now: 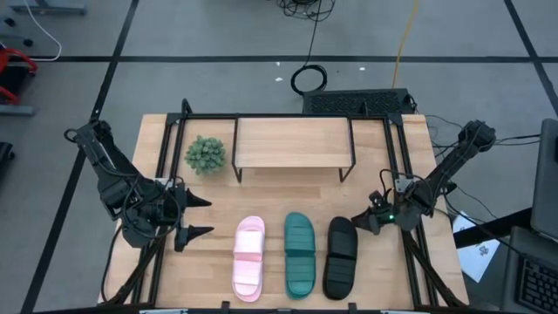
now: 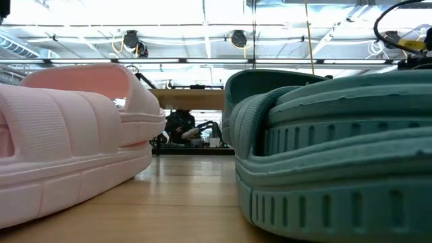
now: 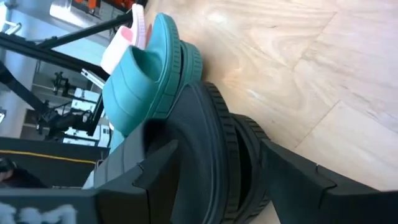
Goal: Pick and place slides into the shelf
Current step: Put the black slippers on the shelf
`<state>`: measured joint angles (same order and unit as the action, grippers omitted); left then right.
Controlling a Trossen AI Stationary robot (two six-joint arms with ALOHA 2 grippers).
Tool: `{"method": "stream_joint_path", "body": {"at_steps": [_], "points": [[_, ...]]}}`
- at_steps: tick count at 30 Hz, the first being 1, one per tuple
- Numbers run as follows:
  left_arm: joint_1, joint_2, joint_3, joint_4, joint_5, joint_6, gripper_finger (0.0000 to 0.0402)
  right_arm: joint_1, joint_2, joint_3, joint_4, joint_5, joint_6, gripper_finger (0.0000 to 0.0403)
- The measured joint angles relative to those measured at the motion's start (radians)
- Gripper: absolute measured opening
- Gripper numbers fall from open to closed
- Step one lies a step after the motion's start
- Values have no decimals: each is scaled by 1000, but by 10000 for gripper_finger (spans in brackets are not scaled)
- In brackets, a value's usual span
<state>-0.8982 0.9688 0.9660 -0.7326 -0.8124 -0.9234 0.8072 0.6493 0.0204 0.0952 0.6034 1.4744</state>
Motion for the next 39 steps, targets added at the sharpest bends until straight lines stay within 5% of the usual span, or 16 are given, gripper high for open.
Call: {"method": "stream_joint_path", "body": {"at_steps": [20,39], "points": [[0,0,0,-7,0,4,376,-141,101,10,22,-188,60,208],[0,0,0,-27,1,3,376,-192,271,34,290,-265,-51,208]]}}
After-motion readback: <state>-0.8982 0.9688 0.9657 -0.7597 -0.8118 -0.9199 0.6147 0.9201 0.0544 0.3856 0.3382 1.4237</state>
